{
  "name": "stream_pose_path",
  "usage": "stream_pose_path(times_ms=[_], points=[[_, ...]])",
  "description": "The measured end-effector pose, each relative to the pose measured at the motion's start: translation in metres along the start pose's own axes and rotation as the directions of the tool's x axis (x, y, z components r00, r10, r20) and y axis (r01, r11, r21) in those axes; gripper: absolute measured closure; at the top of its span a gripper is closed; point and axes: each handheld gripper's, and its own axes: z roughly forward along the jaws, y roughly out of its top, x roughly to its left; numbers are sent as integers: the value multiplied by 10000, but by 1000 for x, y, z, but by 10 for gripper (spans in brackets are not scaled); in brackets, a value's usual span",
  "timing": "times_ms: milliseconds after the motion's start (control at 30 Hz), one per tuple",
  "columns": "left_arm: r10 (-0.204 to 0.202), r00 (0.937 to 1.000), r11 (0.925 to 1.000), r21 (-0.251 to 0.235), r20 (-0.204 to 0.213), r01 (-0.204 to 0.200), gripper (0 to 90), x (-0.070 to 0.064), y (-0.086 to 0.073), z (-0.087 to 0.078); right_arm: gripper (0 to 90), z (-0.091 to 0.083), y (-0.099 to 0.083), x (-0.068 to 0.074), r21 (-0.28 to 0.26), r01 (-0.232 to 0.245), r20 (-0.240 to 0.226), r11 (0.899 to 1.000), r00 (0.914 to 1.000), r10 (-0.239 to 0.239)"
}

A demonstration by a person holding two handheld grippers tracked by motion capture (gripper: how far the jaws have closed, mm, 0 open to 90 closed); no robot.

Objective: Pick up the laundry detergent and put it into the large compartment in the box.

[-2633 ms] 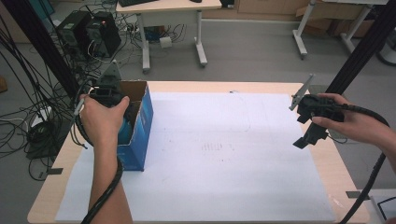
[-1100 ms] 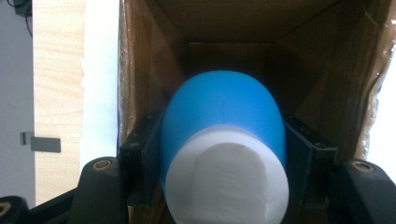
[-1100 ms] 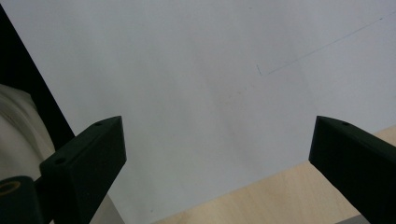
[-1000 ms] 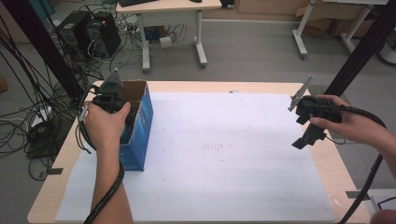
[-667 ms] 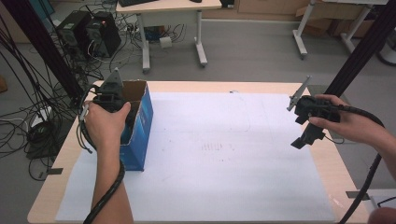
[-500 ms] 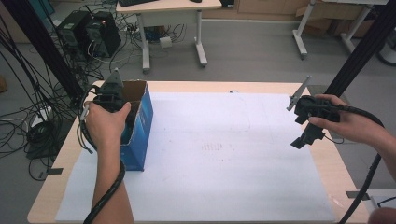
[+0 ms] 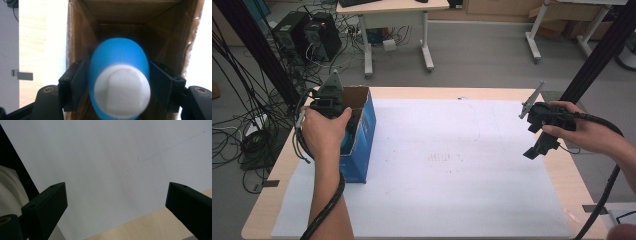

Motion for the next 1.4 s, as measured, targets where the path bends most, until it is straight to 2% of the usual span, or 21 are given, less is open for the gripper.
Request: stream_pose_path(times_ms=[233,533,600,633,700,733,800,1033,1133,1200,1267,1300,1333,1367,1400], points=[[-20,10000,9996,-277,-43,18,311,-1,-6,-13,40,1,1,2,0,43,-34,10000,10000,-43],[7,9996,9969,-789,-266,-28,161,-6,-18,-39,39,-4,0,5,-65,88,42,9999,10000,-88],[-20,9998,9942,-1078,-195,-2,135,-8,-23,-50,40,-6,0,6,-84,82,74,9999,9999,-81],[-20,9998,9942,-1078,-195,-2,120,-8,-23,-50,40,-6,0,6,-84,82,74,9999,9999,-81],[130,9997,9922,-1239,-200,-154,105,-13,-26,-60,39,-7,1,7,-80,89,83,9999,9999,-88],[130,9997,9922,-1239,-200,-154,99,-13,-26,-60,39,-7,1,7,-80,89,83,9999,9999,-88],[252,9994,9880,-1521,-217,-282,80,-18,-32,-70,41,-8,2,7,-44,177,44,9998,9998,-177],[498,9986,9827,-1779,-151,-517,72,-25,-38,-84,40,-14,-4,8,-200,114,123,9997,9999,-112],[786,9968,9770,-1973,-172,-805,67,-35,-42,-92,40,-19,-7,10,-303,140,169,9994,9998,-135],[861,9961,9762,-1981,-186,-881,67,-38,-43,-94,40,-21,-7,11,-324,168,209,9993,9997,-161],[1151,9932,9694,-2162,-180,-1163,66,-50,-45,-101,40,-23,-8,13,-367,193,255,9991,9995,-184],[1151,9932,9694,-2162,-180,-1163,65,-50,-45,-101,40,-23,-8,13,-367,193,255,9991,9995,-184],[1298,9915,9649,-2287,-112,-1289,62,-57,-47,-104,40,-25,-8,14,-389,228,262,9990,9994,-218],[1298,9915,9649,-2287,-112,-1289,58,-57,-47,-104,40,-25,-8,14,-389,228,262,9990,9994,-218],[1481,9889,9631,-2256,-106,-1467,58,-63,-46,-105,40,-26,-9,15,-401,249,262,9989,9994,-239]])
